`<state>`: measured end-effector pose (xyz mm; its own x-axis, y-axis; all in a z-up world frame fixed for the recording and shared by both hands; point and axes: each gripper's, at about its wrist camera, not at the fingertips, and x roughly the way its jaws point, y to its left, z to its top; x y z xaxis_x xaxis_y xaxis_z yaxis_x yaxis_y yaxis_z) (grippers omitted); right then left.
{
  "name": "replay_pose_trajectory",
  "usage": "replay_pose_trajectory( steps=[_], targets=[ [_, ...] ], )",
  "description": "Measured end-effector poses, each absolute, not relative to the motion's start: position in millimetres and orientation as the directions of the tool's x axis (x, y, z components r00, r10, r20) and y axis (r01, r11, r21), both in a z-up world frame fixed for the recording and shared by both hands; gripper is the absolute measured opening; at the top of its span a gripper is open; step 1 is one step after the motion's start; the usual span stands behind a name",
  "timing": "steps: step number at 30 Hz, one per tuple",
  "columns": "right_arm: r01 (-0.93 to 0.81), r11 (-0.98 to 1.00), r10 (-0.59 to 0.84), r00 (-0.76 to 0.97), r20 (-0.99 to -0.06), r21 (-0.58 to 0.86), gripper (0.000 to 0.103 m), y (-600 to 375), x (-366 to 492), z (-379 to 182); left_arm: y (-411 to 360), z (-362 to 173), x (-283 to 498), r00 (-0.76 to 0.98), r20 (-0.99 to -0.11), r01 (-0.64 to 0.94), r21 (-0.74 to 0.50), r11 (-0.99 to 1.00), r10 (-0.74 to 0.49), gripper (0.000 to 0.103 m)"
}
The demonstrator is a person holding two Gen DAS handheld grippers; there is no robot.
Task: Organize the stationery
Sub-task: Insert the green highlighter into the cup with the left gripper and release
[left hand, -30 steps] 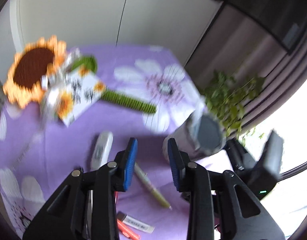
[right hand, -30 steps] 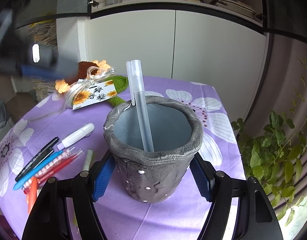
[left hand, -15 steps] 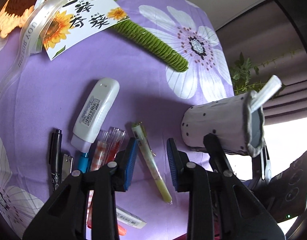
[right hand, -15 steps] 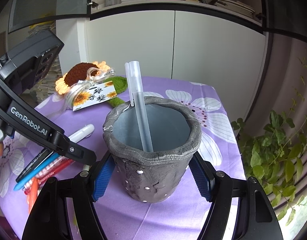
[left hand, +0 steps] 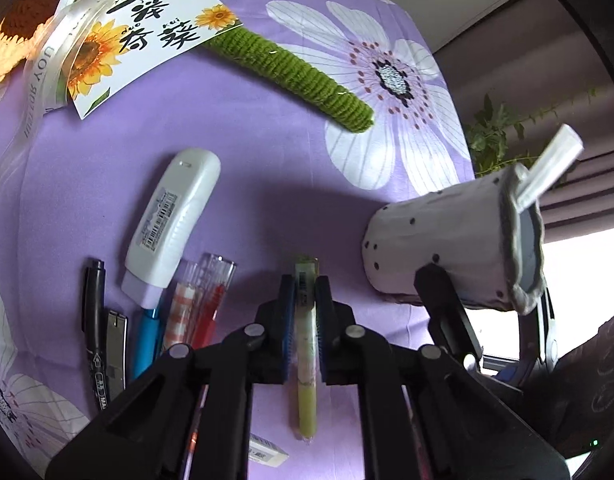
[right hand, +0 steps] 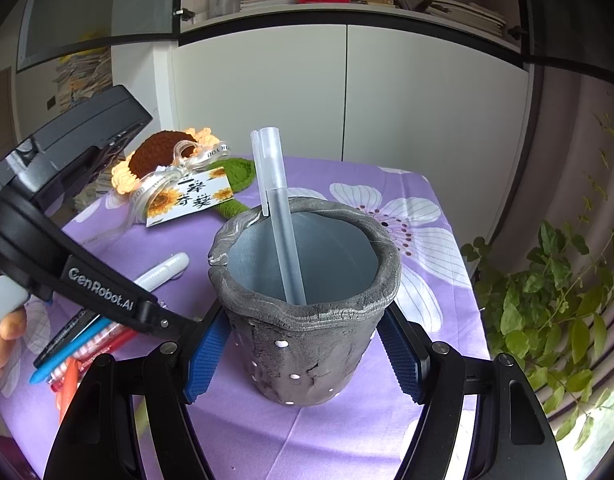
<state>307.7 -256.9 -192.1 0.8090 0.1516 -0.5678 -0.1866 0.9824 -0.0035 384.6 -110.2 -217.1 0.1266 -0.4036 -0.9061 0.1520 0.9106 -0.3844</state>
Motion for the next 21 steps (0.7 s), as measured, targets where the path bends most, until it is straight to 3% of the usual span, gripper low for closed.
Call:
replay_pose_trajectory(
  steps=[8,21],
  targets=[
    [-0.183,0.983,0.149,0.812,-0.564,-0.003,0.074,-257,307,-192,-93,-179,370,0.219,-0.86,0.19,-0.425,0.885,-0.46,0.008],
    [-0.181,0.984,0.146,0.813,-0.563,-0.005,0.074,-258,307,-192,-93,-74,335,0.434,-0.711,0.365,-0.422,0.83,-0.552,0.007]
  ],
)
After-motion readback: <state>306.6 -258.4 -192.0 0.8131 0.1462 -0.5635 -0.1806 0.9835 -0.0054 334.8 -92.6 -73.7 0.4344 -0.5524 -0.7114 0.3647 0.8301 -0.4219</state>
